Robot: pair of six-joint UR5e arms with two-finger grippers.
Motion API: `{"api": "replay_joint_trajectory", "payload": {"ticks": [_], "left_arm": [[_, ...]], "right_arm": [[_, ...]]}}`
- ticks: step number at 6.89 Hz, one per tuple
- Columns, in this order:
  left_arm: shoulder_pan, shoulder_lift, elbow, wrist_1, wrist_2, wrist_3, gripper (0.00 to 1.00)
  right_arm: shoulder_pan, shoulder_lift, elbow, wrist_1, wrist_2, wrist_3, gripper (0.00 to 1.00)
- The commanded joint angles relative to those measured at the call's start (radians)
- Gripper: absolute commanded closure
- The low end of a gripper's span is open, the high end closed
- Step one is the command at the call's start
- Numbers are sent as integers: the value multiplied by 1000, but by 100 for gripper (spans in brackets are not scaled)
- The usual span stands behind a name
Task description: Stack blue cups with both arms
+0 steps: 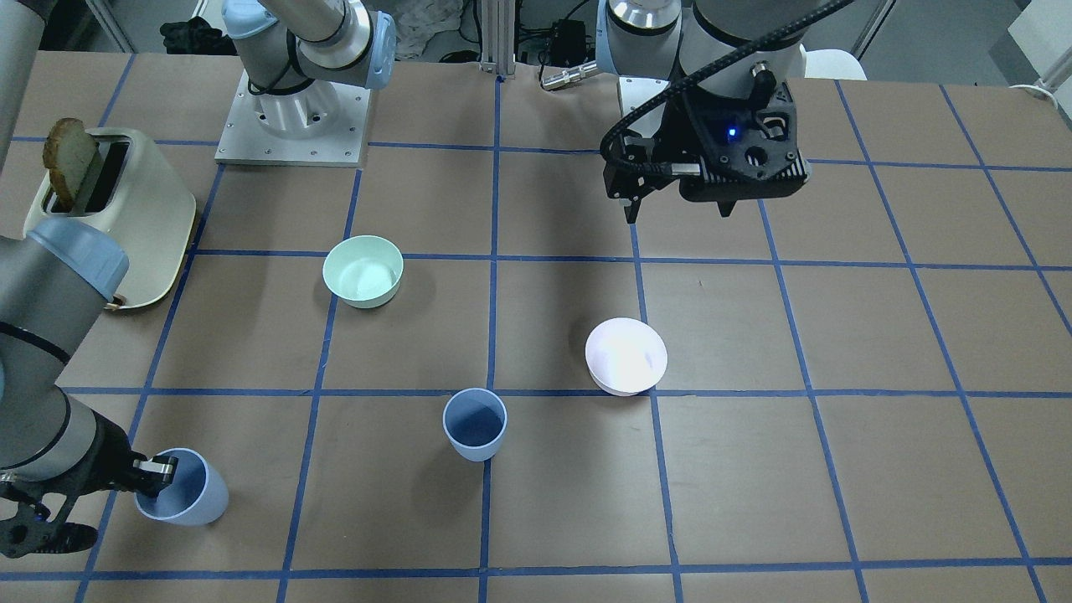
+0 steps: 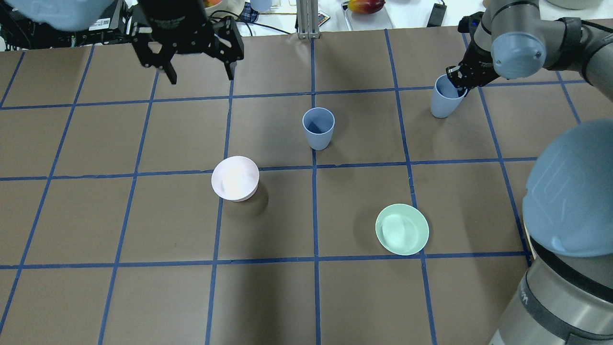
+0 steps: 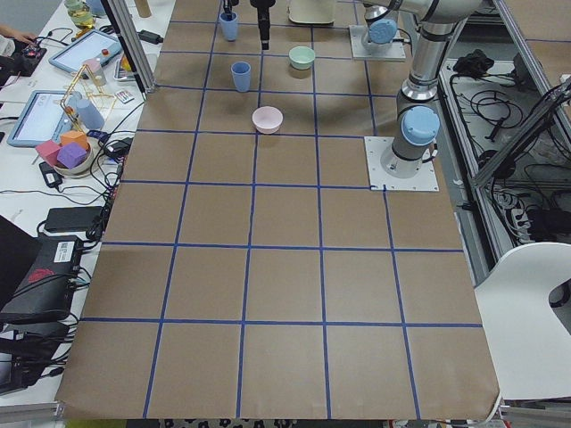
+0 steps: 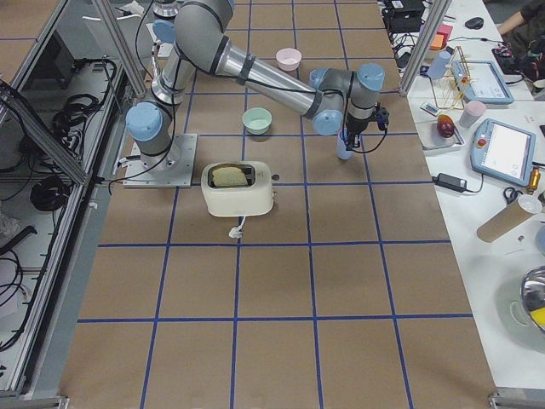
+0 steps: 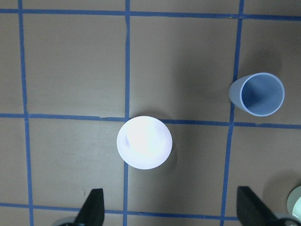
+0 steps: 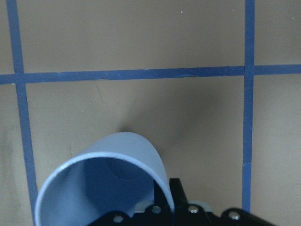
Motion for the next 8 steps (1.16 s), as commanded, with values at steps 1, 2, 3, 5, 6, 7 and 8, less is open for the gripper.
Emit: {"api": "replay_joint_trajectory", "payload": {"ticks": [1,2,3,5,6,7,8], "left_arm": [[23,123,-216,222,11,71,0],[58,112,-186,214,3,119,0],[102,96,-142,115,-49,135,0],[104,88,-137,109,-51,147,0],[104,88,-138,114,-51,150,0],[106,88,-138,117,-51,176,0],[104,88,-138,118,-49,176,0]], "right_arm": [[68,-107,-27,155,90,164,100],[150,-149,-27,185,100,302,100],[248,-157,-30,184,100,452,100],[375,-151,-32,177,102,681,100],[418,-155,-33,177,102,731,100],[447,-152,-36,171,103,744,100],[453,-146,-37,165,100,769,100]]}}
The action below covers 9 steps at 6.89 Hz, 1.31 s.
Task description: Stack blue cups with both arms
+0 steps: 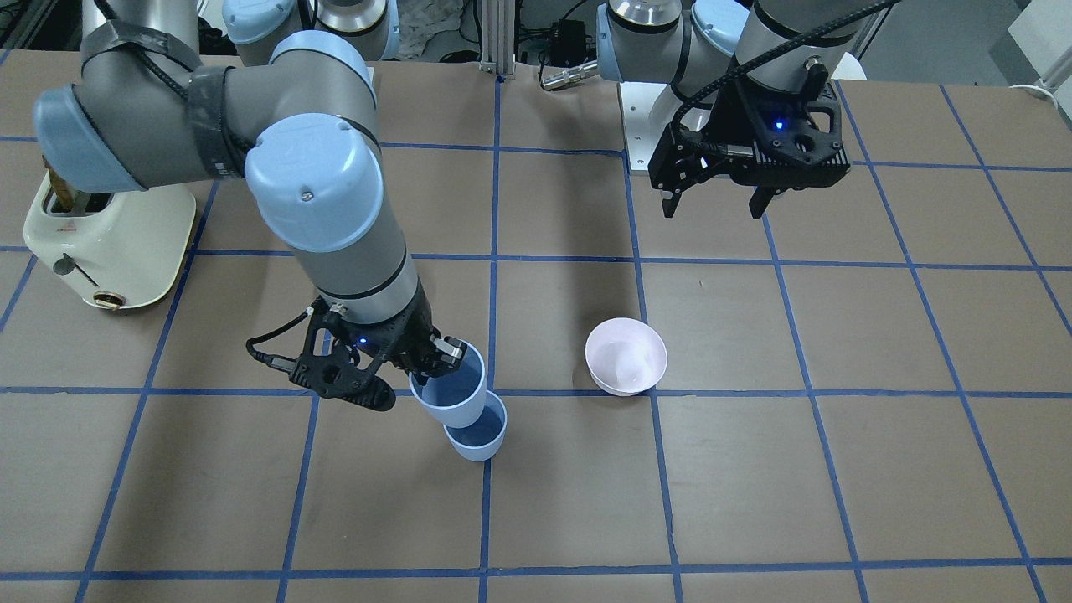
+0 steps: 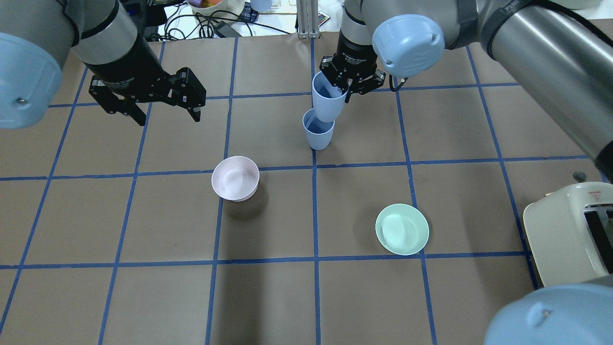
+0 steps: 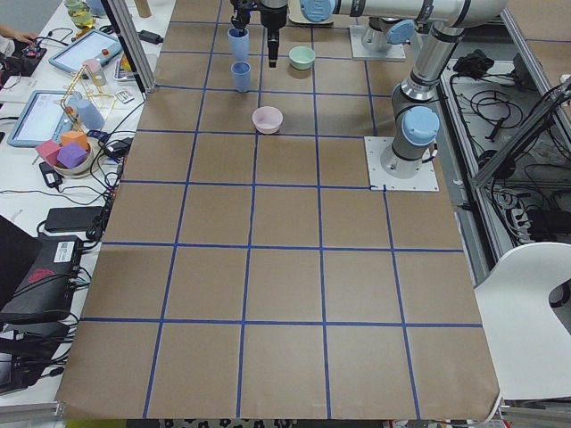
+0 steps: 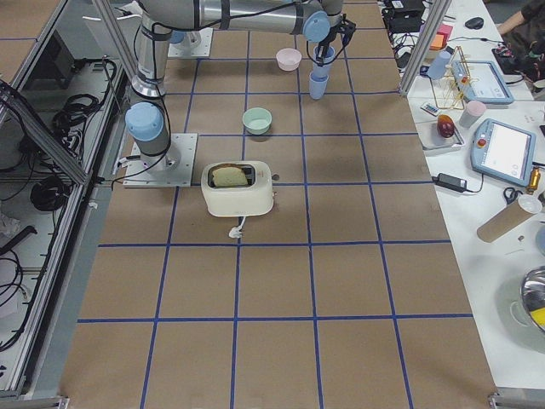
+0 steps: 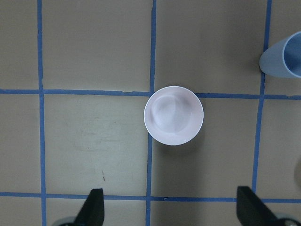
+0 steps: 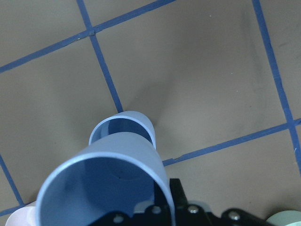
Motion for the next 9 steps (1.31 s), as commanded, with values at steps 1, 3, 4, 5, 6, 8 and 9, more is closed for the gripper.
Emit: {"api": "replay_joint_trajectory", "payload": {"ticks": [1,3,4,5,6,8,9], "left_arm": [[0,1,0,7,1,9,0],[0,4,3,5,2,7,0],[0,4,4,5,2,7,0],[0,4,6,5,4,7,0],[0,4,9,5,4,7,0],[4,4,12,5,1,7,0],[4,4,12,5,1,9,0]], "right_arm": [[24,19,-1,-7,-3,37,100],[24,46,2,-7,-8,39,100],[22,48,0,-7,-5,39,100],[22,48,-1,-22,-3,25,76],[22,56,5,-133,-3,23,1],[22,62,2,-150,-6,31,0],[4,51,-7,-118,-19,19,0]]}}
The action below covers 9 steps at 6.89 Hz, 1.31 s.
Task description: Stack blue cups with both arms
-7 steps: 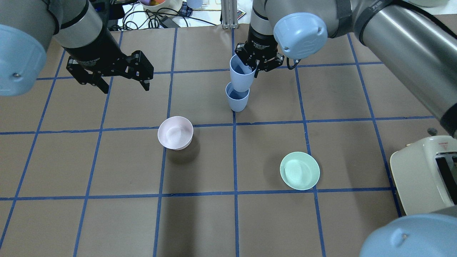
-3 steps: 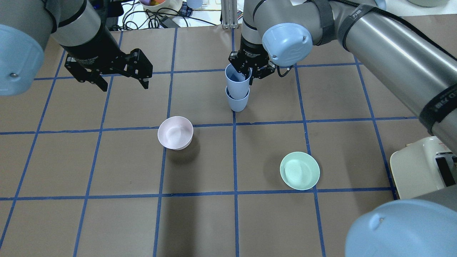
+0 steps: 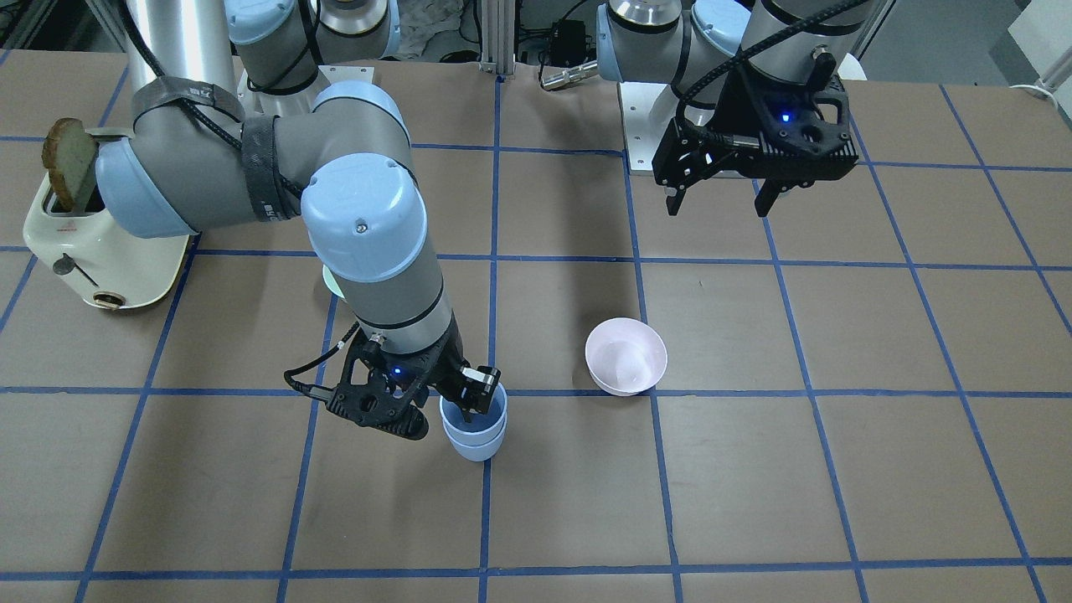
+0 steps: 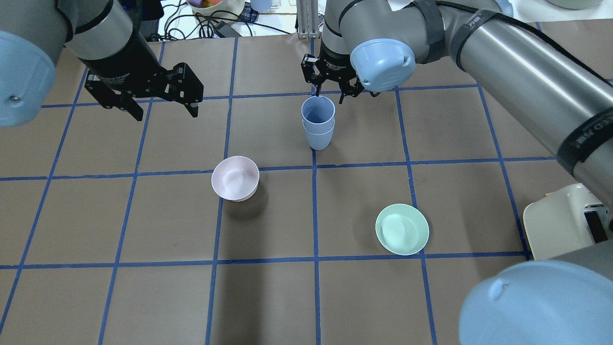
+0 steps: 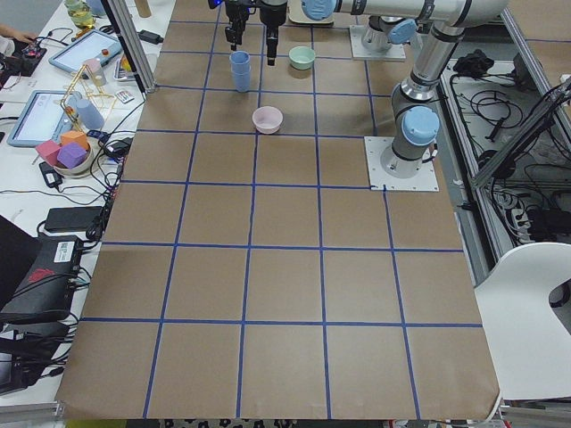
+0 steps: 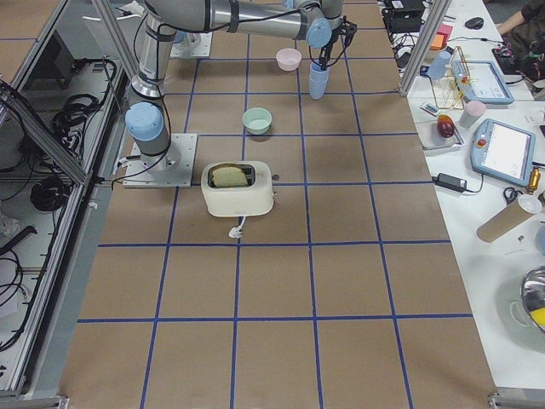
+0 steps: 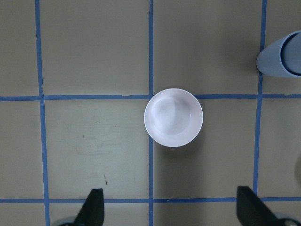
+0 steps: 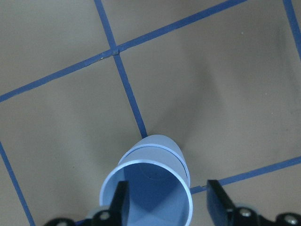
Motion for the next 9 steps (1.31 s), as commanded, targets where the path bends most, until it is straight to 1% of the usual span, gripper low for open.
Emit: {"api": "replay_joint_trajectory", "payload": {"ticks": [1,2,3,4,5,6,7,8,9], "left_arm": [[1,0,1,0,0,0,0],[1,0,2,0,0,1,0],[1,-2,2,0,0,1,0],[1,-2,1,0,1,0,0],[1,-2,4,2,3,0,0],[1,3,2,0,3,1,0],[1,0,4,0,3,0,0],[1,2,4,2,3,0,0],[1,2,4,2,3,0,0]], "right_arm": [[-35,-45,-2,90,-13,-17,0],[-80,-79,0,108,-12,-120,0],[-120,-131,6,231,-18,-255,0],[-162,-186,15,304,-24,-350,0],[-195,-256,56,338,-71,-422,0],[-212,-335,119,340,-78,-473,0],[-215,-405,185,353,-111,-477,0],[-221,-444,208,403,-153,-478,0],[-224,-449,207,415,-139,-477,0]]}}
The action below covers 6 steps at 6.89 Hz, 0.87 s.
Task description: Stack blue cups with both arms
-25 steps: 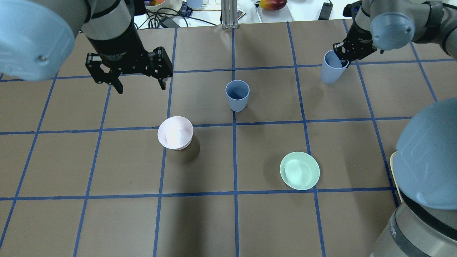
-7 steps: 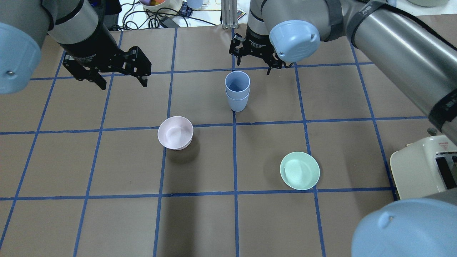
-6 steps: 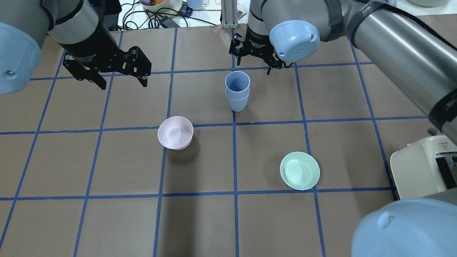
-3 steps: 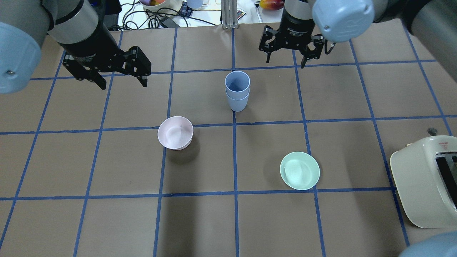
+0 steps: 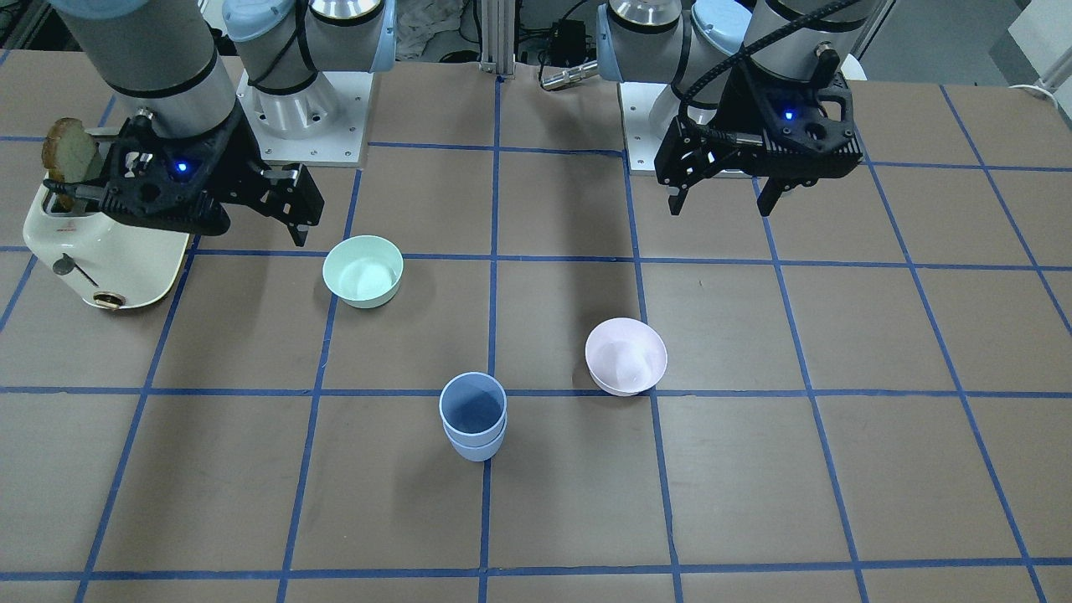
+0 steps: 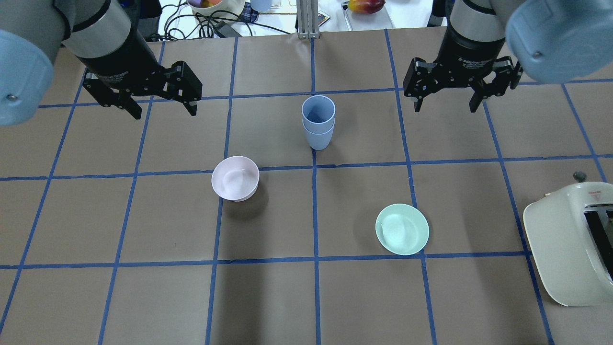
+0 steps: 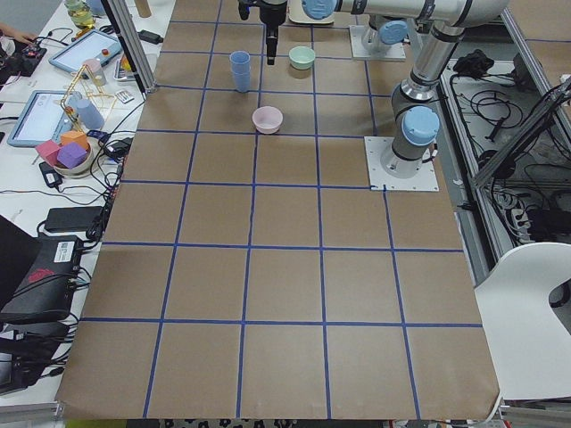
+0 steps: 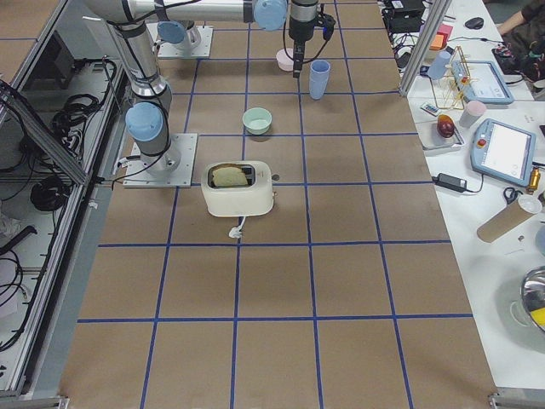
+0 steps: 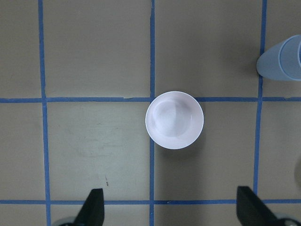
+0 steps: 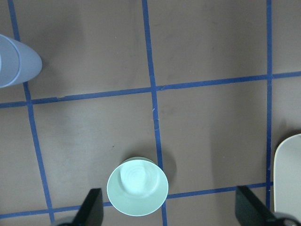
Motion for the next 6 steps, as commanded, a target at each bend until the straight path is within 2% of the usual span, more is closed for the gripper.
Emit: {"api": "replay_joint_trajectory", "payload": {"ticks": [1,6], "left_arm": [[0,0,0,-1,0,0,0],[0,-1,0,0,0,1,0]], "right_arm": [[-5,-28,14,32,5,-2,0],[-4,-34,16,41,19,-1,0]]}}
